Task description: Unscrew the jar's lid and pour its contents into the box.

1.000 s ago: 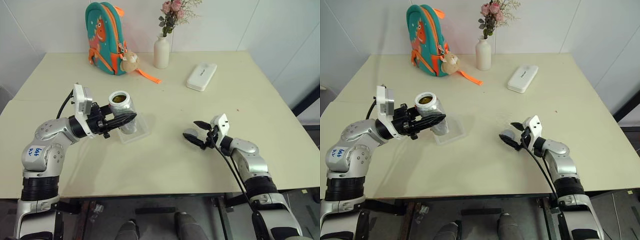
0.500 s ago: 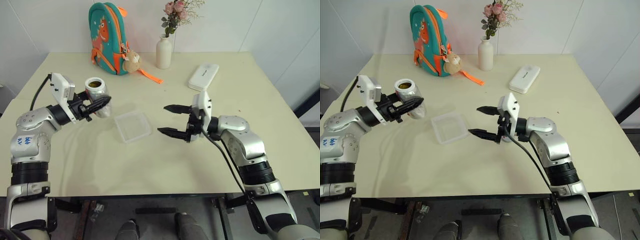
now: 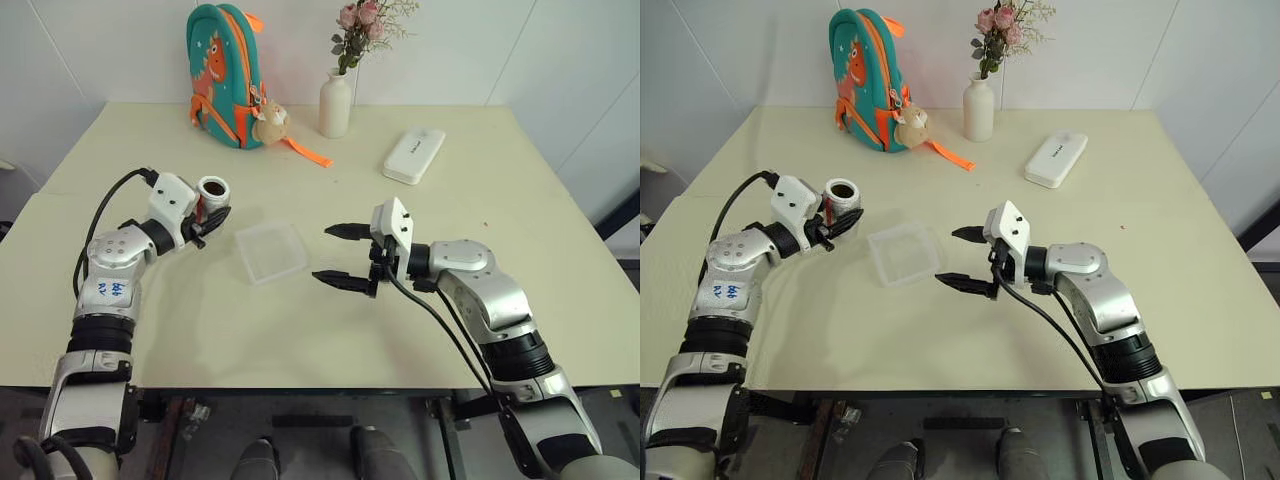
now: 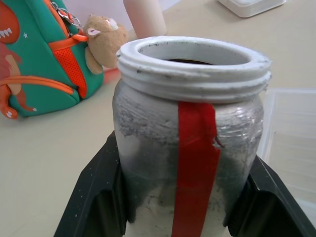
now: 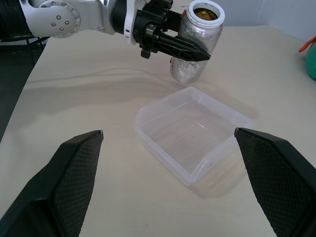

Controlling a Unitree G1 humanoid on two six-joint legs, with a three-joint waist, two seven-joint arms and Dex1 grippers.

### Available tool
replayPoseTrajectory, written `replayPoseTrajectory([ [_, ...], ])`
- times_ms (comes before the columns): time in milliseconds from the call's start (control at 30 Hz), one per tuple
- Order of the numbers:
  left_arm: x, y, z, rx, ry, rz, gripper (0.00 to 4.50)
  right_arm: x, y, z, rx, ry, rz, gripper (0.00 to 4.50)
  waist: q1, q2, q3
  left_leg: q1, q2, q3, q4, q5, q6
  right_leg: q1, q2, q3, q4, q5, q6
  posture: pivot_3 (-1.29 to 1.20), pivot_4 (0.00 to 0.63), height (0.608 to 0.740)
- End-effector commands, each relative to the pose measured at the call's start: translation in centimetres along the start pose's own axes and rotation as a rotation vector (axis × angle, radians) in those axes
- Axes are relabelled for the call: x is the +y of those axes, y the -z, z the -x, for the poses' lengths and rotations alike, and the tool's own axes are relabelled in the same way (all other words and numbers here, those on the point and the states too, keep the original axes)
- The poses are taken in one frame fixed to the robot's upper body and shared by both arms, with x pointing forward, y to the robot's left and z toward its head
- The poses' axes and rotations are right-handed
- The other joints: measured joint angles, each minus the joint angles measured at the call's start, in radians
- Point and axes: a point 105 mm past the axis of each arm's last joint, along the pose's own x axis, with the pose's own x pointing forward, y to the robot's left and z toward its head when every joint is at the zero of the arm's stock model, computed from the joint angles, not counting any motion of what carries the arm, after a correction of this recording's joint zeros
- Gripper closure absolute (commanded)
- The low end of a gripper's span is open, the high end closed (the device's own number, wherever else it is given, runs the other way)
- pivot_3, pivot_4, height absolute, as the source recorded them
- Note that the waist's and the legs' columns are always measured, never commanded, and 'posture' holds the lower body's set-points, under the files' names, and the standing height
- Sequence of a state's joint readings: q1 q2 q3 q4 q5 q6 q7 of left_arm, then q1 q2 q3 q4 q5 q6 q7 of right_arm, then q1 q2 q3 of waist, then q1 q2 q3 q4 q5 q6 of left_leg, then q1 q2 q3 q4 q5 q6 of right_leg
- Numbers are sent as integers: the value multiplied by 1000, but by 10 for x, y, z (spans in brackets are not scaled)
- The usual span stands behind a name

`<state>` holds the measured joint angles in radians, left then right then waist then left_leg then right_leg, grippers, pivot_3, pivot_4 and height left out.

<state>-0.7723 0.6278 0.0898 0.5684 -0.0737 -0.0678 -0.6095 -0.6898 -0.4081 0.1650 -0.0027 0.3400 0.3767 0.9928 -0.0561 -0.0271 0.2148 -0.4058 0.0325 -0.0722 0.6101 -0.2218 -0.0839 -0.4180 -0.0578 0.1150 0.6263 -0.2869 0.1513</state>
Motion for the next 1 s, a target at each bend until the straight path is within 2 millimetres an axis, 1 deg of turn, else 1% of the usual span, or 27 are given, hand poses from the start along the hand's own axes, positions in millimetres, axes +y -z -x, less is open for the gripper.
replayPoseTrajectory([
  [33, 9, -30, -11, -37, -49, -160, 2553, 0, -10, 1, -36, 11, 14, 11, 1, 0, 0, 0, 0, 0, 0, 0, 0, 0, 0, 0, 0, 0, 0, 0, 150, 740],
  [100, 8, -36, -15, -26, -60, -235, 2553, 0, -9, 1, -32, 18, 11, 11, 0, 0, 0, 0, 0, 0, 0, 0, 0, 0, 0, 0, 0, 0, 0, 0, 150, 740],
  [133, 8, -42, -17, -22, -76, -325, 2553, 0, -8, 1, -31, 23, 7, 11, -1, 0, 0, 0, 0, 0, 0, 0, 0, 0, 0, 0, 0, 0, 0, 0, 150, 740],
  [167, 7, -48, -18, -2, -88, -499, 2553, 0, -8, 1, -31, 27, 4, 11, -1, 0, 0, 0, 0, 0, 0, 0, 0, 0, 0, 0, 0, 0, 0, 0, 150, 740],
  [200, 6, -54, -19, 15, -105, -721, 2553, -1, -7, 1, -33, 32, -2, 11, -3, 0, 0, 0, 0, 0, 0, 0, 0, 0, 0, 0, 0, 0, 0, 0, 150, 740],
  [267, 1, -58, -20, 35, -112, -1041, 2553, -1, -5, 1, -35, 39, -10, 11, -3, 0, 0, 0, 0, 0, -1, 0, 0, -1, 0, 0, 0, 0, 0, 0, 150, 740],
  [300, 1, -58, -20, 42, -115, -1139, 2553, 0, -5, 1, -35, 41, -11, 11, -2, 0, 0, 0, 0, 0, -1, 0, 0, -1, 0, 0, -1, 0, 0, 0, 150, 740],
  [333, 1, -63, -19, 22, -143, -1267, 2553, -1, -4, 1, -37, 45, -14, 11, -1, 0, 0, 0, 0, 0, -1, 0, 0, -1, 0, 0, -1, 0, 0, 0, 150, 740],
  [367, 1, -71, -18, 3, -187, -1487, 2553, -1, -3, 1, -39, 49, -19, 11, -1, 0, 0, 0, 0, 0, -1, 0, 0, -1, 0, 1, -1, 0, 0, 0, 150, 740],
  [400, 0, -80, -17, -28, -234, -1649, 2553, -1, -3, 0, -44, 53, -25, 11, -1, -1, 0, 0, 0, 1, -1, 0, 0, -1, 0, 1, -1, 0, 0, 0, 150, 740],
  [433, -1, -85, -16, -57, -266, -1759, 2553, -1, -3, 0, -47, 56, -29, 11, 0, 0, 0, 0, 0, 0, -1, 0, 0, -1, 0, 1, -1, 0, 0, 0, 150, 740],
  [467, -4, -89, -16, -83, -282, -1829, 2553, -1, -2, -1, -50, 57, -31, 11, 1, 0, 0, 0, 0, 1, -1, 0, 0, -1, 0, 1, -1, 0, 0, 0, 150, 740],
  [567, -11, -92, -17, -133, -317, -1964, 2553, -1, -3, -3, -66, 64, -39, 11, 1, 0, 0, 0, -1, 1, -1, 0, 0, 0, 0, 1, -1, 0, 1, 0, 150, 740],
  [633, -21, -94, -17, -204, -325, -2037, 2553, -2, -3, -4, -74, 69, -42, 11, 1, 0, 0, 0, -1, 1, -1, 0, 0, -1, 0, 0, 0, 0, 1, 0, 150, 740],
  [667, -19, -89, -21, -161, -311, -2039, 2553, -2, -3, -4, -81, 74, -49, 11, 0, 0, 0, 0, 0, 1, -1, 0, 0, -1, 0, 0, 0, 0, 1, 0, 150, 740],
  [700, -22, -87, -22, -166, -301, -2080, 2553, -2, -2, -5, -85, 77, -50, 11, -1, 0, 0, -1, -1, 1, -1, 0, 0, -1, 0, 0, 0, 0, 1, 0, 150, 740],
  [767, -22, -75, -27, -93, -231, -2074, 2553, -2, -3, -7, -96, 84, -58, 11, -2, 0, 0, 0, 0, 1, -2, 0, 0, -1, 0, 0, 0, 0, 1, 0, 150, 740],
  [833, -25, -74, -25, -103, -213, -2099, 2553, -3, -3, -8, -102, 87, -59, 11, -2, 0, 0, 0, 0, 1, -2, 0, 0, -1, 0, 0, 1, 0, 0, 0, 150, 740],
  [867, -26, -80, -23, -141, -238, -2116, 2553, -3, -2, -8, -104, 91, -60, 11, -2, 0, 0, 0, 0, 1, -2, 0, 0, -1, 0, 0, 1, 0, 0, 0, 150, 740],
  [933, -16, -73, -23, -63, -205, -2082, 2553, -3, 0, -9, -109, 99, -63, 11, 0, 0, 0, -1, 0, 1, -2, 0, 0, -1, 0, 0, 1, 0, 0, 0, 150, 740],
  [967, -19, -79, -22, -102, -225, -2085, 2553, -3, 1, -9, -113, 102, -67, 11, -1, 0, 0, -1, 0, 1, -2, 0, 0, -1, 0, 0, 1, 0, 0, 0, 150, 740],
  [1000, -20, -78, -22, -100, -213, -2057, 2553, -3, 2, -10, -116, 101, -68, 11, 0, 0, 0, -1, 0, 1, -2, 0, 0, -1, 0, 0, 1, 0, 0, 0, 150, 740],
])
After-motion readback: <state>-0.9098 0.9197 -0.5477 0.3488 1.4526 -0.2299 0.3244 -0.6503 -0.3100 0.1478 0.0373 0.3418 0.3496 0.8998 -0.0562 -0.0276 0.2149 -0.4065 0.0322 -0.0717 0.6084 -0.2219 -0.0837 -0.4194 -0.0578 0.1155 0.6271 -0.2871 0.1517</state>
